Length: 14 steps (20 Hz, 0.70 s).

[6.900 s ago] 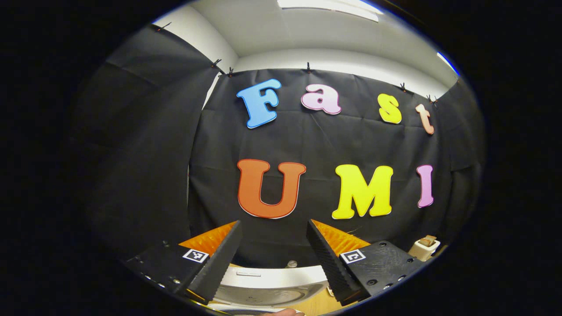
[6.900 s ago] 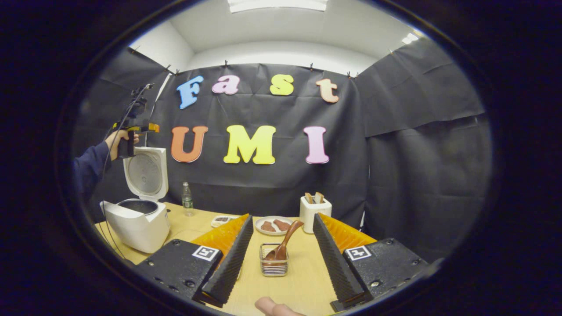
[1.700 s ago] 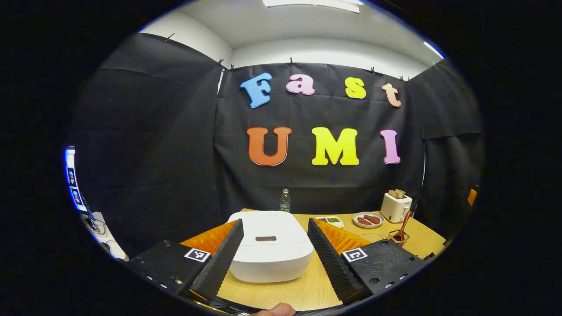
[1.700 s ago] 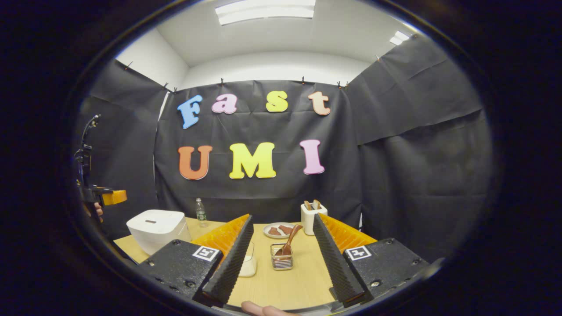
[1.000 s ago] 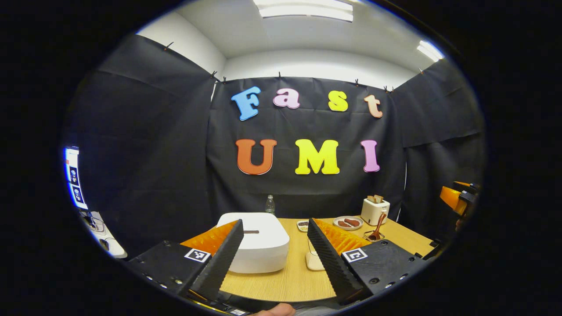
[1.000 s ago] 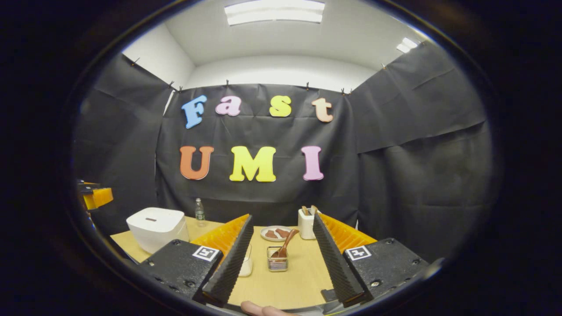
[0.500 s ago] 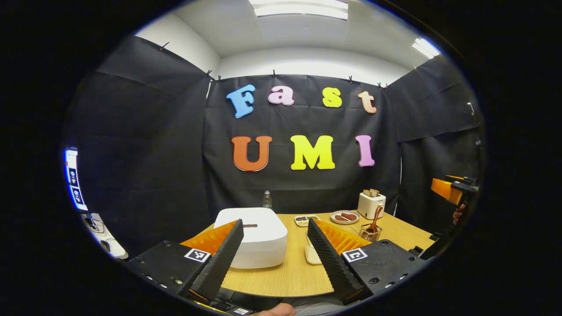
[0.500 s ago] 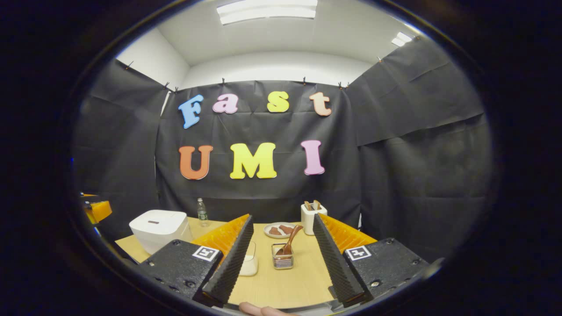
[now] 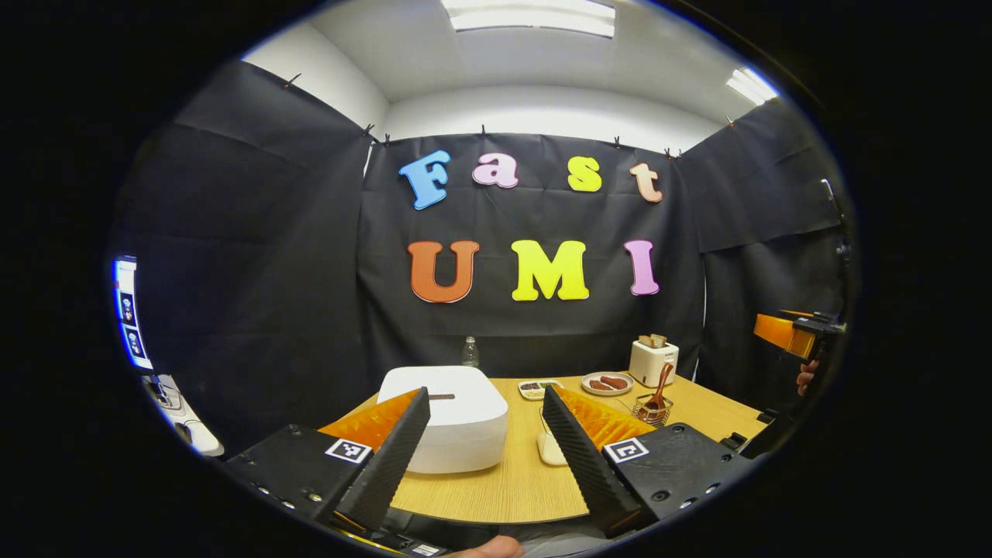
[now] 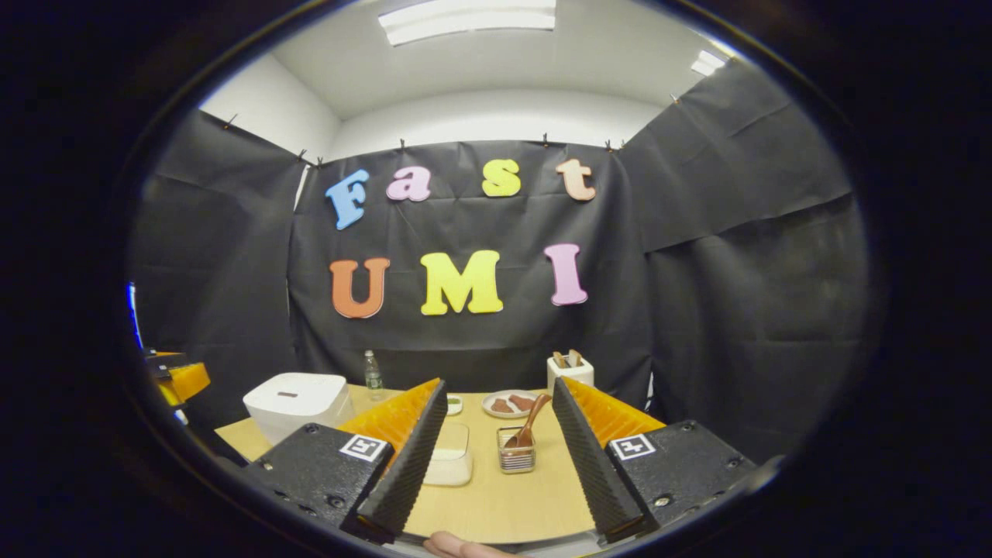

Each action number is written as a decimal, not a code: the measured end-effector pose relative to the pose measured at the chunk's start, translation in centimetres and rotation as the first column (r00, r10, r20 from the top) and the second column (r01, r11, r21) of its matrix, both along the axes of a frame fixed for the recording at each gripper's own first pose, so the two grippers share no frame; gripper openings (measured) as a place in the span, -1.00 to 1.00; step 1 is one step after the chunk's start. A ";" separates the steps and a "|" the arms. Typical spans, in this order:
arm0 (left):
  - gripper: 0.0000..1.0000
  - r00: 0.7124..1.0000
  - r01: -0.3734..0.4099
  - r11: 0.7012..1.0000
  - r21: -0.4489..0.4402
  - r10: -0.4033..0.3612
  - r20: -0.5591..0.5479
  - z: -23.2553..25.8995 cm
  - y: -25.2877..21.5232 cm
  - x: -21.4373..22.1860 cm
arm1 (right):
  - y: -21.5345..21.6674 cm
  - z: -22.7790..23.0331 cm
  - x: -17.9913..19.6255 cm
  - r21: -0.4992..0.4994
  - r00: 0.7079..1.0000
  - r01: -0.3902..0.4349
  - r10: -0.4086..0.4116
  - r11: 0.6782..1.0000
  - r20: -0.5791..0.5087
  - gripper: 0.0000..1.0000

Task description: Close the left gripper, press the button to open the rice cooker; take a wooden spoon from the chopstick holder with the right hand, scoop a spoonful of rice and pour it into the rice cooker, then put the wooden spoon back into the chopstick holder.

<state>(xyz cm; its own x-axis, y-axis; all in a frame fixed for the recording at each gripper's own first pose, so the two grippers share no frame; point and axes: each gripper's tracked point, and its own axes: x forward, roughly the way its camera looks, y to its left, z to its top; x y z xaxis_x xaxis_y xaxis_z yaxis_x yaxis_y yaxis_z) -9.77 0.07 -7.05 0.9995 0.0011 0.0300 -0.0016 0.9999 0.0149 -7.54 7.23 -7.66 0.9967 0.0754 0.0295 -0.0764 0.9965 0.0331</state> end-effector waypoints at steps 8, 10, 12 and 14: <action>0.87 1.000 -0.002 1.000 0.000 0.002 0.015 -0.5 0.6 -0.4 | 0.6 -0.7 0.4 0.006 1.000 -0.017 0.017 1.000 -0.017 0.80; 0.87 1.000 -0.002 1.000 -0.006 0.002 0.014 -0.5 0.7 -0.3 | 0.9 -0.7 0.3 0.007 1.000 -0.023 0.023 1.000 -0.011 0.76; 0.87 1.000 -0.001 1.000 -0.010 0.001 0.010 -0.7 0.8 -0.4 | 1.1 -0.8 0.2 0.004 1.000 -0.028 0.028 1.000 -0.009 0.79; 0.87 1.000 -0.008 1.000 -0.012 0.008 0.004 -0.9 1.1 -0.5 | 1.3 -0.8 0.1 -0.003 0.999 -0.030 0.030 1.000 -0.010 0.76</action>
